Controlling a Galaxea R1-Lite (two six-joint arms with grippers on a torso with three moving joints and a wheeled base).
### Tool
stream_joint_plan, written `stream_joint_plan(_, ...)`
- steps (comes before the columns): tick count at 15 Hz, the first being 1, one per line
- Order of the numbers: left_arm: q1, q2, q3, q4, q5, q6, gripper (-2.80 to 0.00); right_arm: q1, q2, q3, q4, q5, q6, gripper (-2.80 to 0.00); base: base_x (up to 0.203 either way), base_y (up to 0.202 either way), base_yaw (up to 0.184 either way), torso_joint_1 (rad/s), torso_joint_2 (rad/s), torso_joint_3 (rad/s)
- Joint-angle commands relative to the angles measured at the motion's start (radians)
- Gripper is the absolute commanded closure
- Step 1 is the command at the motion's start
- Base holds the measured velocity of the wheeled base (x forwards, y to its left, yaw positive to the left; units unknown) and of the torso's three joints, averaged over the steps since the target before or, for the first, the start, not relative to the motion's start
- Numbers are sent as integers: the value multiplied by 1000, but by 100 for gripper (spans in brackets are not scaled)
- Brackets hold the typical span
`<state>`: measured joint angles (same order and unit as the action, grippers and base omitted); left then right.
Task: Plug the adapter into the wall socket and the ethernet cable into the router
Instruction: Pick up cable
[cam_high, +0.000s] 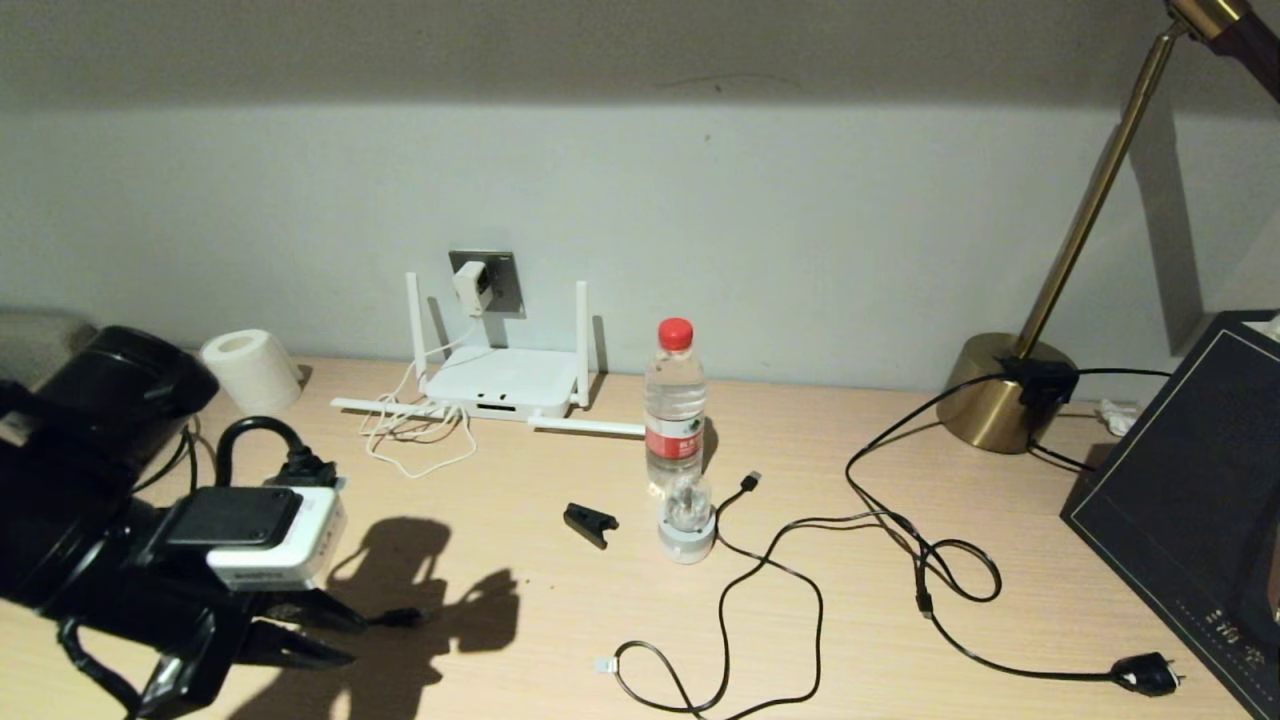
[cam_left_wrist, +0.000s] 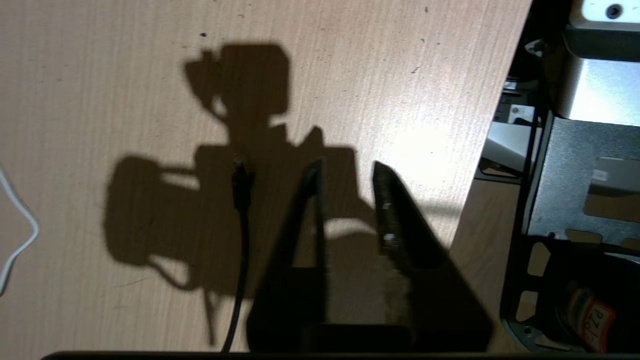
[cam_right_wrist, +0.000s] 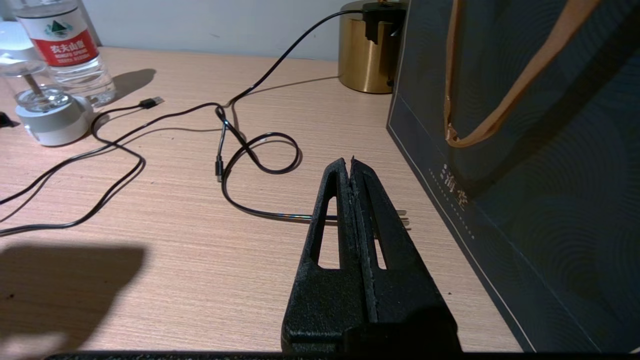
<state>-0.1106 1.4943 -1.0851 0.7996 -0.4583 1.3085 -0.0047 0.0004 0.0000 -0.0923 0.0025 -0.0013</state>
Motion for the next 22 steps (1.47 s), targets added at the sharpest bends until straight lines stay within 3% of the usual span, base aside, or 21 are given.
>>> stream_joint_plan(1, 3, 60, 1, 13, -7, 26, -280, 0, 1, 35, -1, 1, 0, 0, 0, 0, 0, 0, 0, 0)
stream_joint_plan(8, 26, 240, -148, 131, 26, 102, -280, 0, 1, 35, -1, 1, 0, 0, 0, 0, 0, 0, 0, 0)
stream_joint_plan(11, 31, 301, -212, 185, 72, 77, -280, 0, 1, 35, -1, 1, 0, 0, 0, 0, 0, 0, 0, 0)
stream_joint_plan(22, 53, 419, -202, 175, 93, 81, -280, 0, 1, 35, -1, 1, 0, 0, 0, 0, 0, 0, 0, 0)
